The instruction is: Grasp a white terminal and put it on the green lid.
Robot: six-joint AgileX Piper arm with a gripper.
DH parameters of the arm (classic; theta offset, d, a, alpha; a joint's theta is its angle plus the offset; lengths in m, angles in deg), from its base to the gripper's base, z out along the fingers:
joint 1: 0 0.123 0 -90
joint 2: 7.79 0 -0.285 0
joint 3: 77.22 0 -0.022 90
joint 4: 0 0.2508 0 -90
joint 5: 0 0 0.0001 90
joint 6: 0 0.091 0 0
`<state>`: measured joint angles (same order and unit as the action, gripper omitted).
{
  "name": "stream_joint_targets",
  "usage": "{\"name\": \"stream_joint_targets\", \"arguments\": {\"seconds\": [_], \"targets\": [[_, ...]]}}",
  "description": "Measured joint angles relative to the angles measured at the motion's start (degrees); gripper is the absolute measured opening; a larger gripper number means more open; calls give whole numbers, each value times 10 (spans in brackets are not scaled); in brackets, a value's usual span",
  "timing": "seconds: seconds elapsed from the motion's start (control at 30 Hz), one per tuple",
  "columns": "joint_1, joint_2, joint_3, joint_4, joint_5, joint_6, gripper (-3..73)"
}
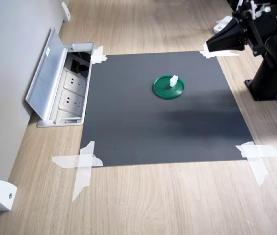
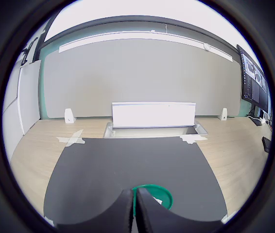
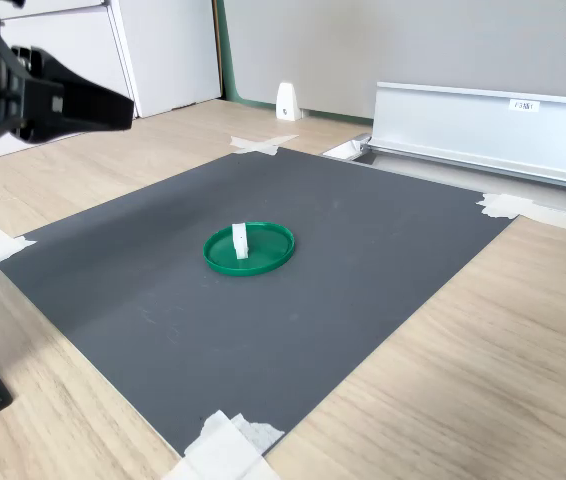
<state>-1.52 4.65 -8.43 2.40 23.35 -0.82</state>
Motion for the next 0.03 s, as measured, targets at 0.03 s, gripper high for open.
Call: {"name": "stream_joint_targets", "arguments": {"seconds": [0.03], "targets": [[0,-5,4,0,0,0,-5]]}}
